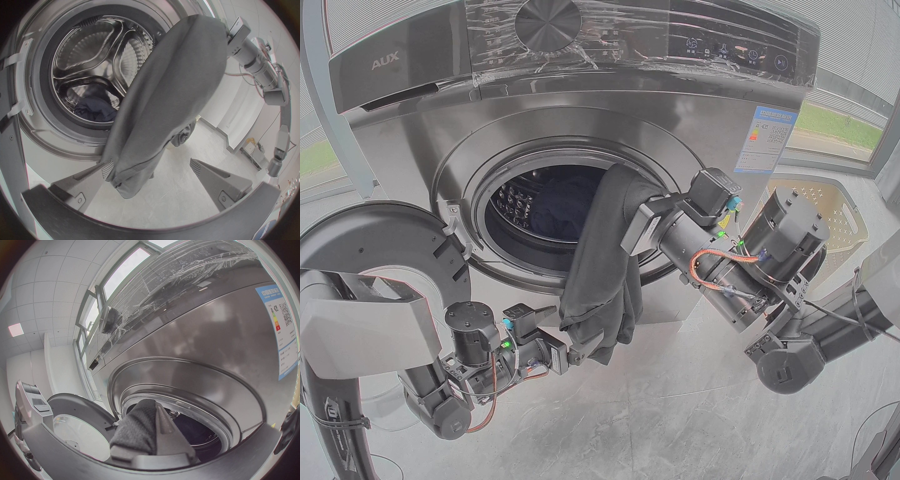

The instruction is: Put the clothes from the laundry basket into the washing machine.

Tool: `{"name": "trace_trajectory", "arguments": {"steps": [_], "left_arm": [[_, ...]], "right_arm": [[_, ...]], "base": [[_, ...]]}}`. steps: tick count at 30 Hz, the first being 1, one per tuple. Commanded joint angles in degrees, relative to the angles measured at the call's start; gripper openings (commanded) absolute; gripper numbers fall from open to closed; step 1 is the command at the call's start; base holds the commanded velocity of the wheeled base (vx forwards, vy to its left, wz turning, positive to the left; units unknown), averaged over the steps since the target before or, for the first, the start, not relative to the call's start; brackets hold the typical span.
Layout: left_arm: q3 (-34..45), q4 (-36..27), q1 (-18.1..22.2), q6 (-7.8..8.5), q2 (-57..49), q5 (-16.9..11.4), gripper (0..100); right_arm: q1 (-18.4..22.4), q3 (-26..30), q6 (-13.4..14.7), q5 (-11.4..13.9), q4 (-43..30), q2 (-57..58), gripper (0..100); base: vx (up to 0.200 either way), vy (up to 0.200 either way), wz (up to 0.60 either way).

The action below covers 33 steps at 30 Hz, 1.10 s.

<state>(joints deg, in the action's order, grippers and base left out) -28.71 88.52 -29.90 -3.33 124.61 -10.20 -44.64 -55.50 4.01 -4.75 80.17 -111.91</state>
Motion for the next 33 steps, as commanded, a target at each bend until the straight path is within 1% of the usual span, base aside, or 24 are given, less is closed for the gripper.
{"name": "trace_trajectory", "arguments": {"steps": [1, 10, 13, 15, 21, 30, 31, 33], "left_arm": [[-1.7, 0.0, 1.8, 0.25, 4.1, -0.1, 100], [-5.0, 0.0, 2.0, 0.25, 8.7, -0.2, 100], [-7.1, 0.0, 2.0, 0.34, 11.7, -1.0, 100], [-7.6, 0.0, 2.3, 0.34, 12.3, -1.0, 100], [-12.7, 0.0, 4.6, 0.34, 15.9, -1.0, 100], [-14.1, 0.0, 5.6, 0.34, 17.2, -1.0, 100], [-14.7, 0.0, 5.4, 0.34, 17.5, -1.0, 0], [-15.0, 0.0, 5.2, 0.34, 17.5, -1.1, 0]], "right_arm": [[-0.5, 0.1, 0.0, 0.0, 0.0, 0.5, 0], [-1.4, 0.1, 0.0, 0.0, 0.0, 0.5, 0], [-1.4, 0.1, -0.1, -0.3, 0.0, 0.5, 0], [-1.4, 0.1, -0.1, -0.3, 0.0, 0.5, 0], [-1.7, 0.3, 0.0, -0.3, 0.0, 0.5, 0], [-1.9, 0.7, 0.0, -0.3, 0.1, 0.5, 0], [-1.9, 0.7, 0.0, -0.3, 0.1, 0.5, 0], [-1.8, 0.7, 0.0, -0.3, 0.2, 0.6, 0]], "base": [[0.0, 0.0, 0.0], [0.0, 0.0, 0.0], [0.0, 0.0, 0.0], [0.0, 0.0, 0.0], [0.0, 0.0, 0.0], [0.0, 0.0, 0.0], [0.0, 0.0, 0.0], [0.0, 0.0, 0.0]]}}
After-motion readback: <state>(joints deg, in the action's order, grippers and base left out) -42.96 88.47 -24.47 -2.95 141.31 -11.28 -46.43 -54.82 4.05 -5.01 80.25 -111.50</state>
